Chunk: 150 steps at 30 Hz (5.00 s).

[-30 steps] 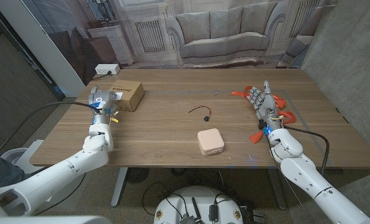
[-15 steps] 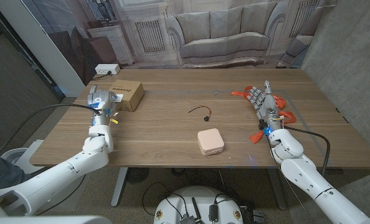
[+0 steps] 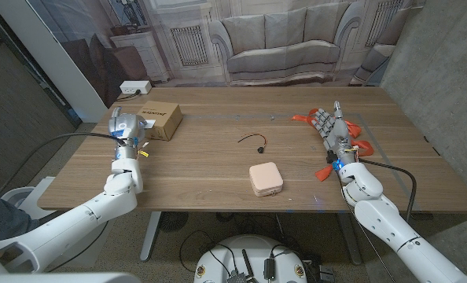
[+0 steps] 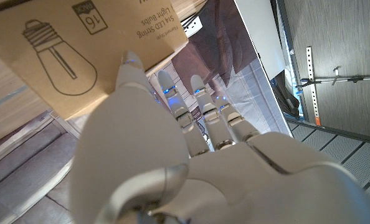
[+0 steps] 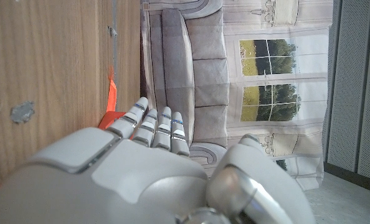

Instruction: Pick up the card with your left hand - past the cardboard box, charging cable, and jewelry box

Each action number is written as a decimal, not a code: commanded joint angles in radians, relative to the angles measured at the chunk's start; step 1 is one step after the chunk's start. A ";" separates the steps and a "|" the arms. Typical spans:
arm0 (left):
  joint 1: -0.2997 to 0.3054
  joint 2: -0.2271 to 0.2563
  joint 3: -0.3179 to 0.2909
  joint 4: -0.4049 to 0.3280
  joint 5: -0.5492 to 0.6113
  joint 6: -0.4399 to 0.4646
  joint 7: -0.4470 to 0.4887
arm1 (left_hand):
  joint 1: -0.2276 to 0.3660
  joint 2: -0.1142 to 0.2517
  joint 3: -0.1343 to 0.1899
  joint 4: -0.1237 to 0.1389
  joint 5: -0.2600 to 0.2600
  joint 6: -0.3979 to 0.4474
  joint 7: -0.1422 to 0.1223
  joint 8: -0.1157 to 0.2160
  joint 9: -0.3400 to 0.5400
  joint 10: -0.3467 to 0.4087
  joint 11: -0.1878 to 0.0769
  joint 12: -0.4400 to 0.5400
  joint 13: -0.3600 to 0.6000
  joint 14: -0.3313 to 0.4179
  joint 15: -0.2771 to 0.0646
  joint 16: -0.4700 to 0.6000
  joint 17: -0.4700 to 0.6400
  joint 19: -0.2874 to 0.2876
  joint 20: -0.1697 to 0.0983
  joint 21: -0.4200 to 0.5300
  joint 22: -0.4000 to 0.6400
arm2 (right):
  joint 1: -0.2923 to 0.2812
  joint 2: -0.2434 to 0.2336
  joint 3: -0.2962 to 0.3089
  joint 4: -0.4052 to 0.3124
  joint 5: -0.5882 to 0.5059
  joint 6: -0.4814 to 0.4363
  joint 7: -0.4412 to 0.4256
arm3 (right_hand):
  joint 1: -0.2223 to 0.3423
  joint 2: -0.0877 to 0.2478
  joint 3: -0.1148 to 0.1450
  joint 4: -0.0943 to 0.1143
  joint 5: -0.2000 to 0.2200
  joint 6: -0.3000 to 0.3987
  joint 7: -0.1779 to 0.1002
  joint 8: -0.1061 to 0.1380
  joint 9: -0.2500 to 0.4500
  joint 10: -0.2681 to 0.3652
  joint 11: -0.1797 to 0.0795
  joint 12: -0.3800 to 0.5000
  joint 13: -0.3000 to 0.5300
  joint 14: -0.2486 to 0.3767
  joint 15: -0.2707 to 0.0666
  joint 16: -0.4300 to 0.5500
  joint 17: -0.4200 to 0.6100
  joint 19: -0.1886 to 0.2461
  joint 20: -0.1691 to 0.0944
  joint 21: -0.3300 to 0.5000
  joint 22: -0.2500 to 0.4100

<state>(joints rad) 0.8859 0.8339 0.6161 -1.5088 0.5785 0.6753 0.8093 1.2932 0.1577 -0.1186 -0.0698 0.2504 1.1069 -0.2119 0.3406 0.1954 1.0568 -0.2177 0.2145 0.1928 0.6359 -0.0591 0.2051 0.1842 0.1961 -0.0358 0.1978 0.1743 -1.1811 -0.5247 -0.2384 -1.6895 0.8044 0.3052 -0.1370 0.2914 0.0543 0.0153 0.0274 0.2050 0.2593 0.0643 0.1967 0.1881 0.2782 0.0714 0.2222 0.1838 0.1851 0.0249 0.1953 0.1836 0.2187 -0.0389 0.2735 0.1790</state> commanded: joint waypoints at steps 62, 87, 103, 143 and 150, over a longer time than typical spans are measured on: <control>-0.055 0.063 0.019 -0.276 0.111 0.210 -0.307 | 0.021 -0.001 0.002 0.033 -0.020 0.077 0.003 0.083 -0.007 0.074 -0.002 -0.018 0.002 0.031 -0.145 -0.015 -0.001 0.003 -0.085 0.000 0.003 | -0.014 0.005 0.011 0.024 0.021 0.046 0.054 | -0.002 0.005 -0.010 -0.003 -0.001 0.008 0.003 0.003 0.005 0.006 -0.001 -0.004 0.005 0.011 0.002 -0.004 0.005 0.014 -0.001 -0.018 0.006; -0.063 0.122 -0.087 -0.410 -0.034 0.198 -0.472 | 0.028 0.000 0.004 0.040 -0.022 0.086 0.008 0.075 -0.014 0.085 -0.002 -0.019 0.002 0.027 -0.146 -0.016 -0.001 0.001 -0.084 0.000 0.003 | -0.005 0.007 0.002 0.026 0.005 0.057 0.059 | 0.000 0.007 -0.011 -0.005 -0.001 0.009 0.003 0.003 0.005 0.008 0.001 -0.004 0.005 0.011 0.003 -0.004 0.005 0.016 -0.002 -0.024 0.006; -0.152 0.165 -0.049 -0.457 -0.011 0.226 -0.603 | 0.031 -0.002 0.003 0.044 -0.023 0.087 0.004 0.069 -0.014 0.087 -0.002 -0.021 0.002 0.026 -0.145 -0.016 -0.001 -0.001 -0.083 -0.001 0.002 | 0.002 0.001 0.001 0.022 0.004 0.053 0.064 | 0.000 0.007 -0.012 -0.006 -0.002 0.009 0.006 0.003 0.005 0.008 0.002 -0.004 0.005 0.011 0.005 -0.004 0.005 0.018 -0.001 -0.027 0.007; -0.184 0.221 -0.098 -0.613 0.025 0.281 -0.718 | 0.042 -0.005 0.004 0.055 -0.024 0.113 0.013 0.048 -0.024 0.104 -0.003 -0.020 0.003 0.032 -0.146 -0.014 -0.001 0.004 -0.087 0.001 0.002 | -0.061 -0.018 0.029 -0.040 0.003 0.082 0.061 | 0.001 0.010 -0.013 -0.009 -0.002 0.008 0.010 0.003 0.005 0.008 0.004 -0.005 0.005 0.012 0.006 -0.004 0.005 0.019 0.002 -0.035 0.007; -0.164 0.226 -0.152 -0.642 -0.023 0.284 -0.712 | 0.043 -0.006 0.004 0.057 -0.024 0.117 0.014 0.044 -0.024 0.106 -0.003 -0.021 0.003 0.032 -0.146 -0.015 -0.002 0.004 -0.087 0.001 0.002 | -0.083 -0.025 0.036 -0.060 -0.001 0.090 0.057 | 0.001 0.011 -0.013 -0.009 -0.002 0.008 0.010 0.003 0.005 0.007 0.003 -0.005 0.005 0.012 0.006 -0.004 0.005 0.020 0.002 -0.037 0.007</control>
<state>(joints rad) 0.7079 1.0462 0.5371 -2.0928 0.6021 0.9526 0.1070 1.3285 0.1537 -0.1145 -0.0188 0.2281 1.2089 -0.1998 0.3884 0.1702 1.1587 -0.2195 0.1943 0.1927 0.6652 -0.0612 0.1896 0.1816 0.1993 -0.0357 0.1978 0.1742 -1.2356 -0.5415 -0.2110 -1.7230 0.8127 0.3779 -0.0759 0.2874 0.0583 0.0071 0.0192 0.2049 0.2645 0.0696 0.1967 0.1881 0.2782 0.0713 0.2182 0.1838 0.1903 0.0301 0.1953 0.1837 0.2292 -0.0390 0.2394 0.1836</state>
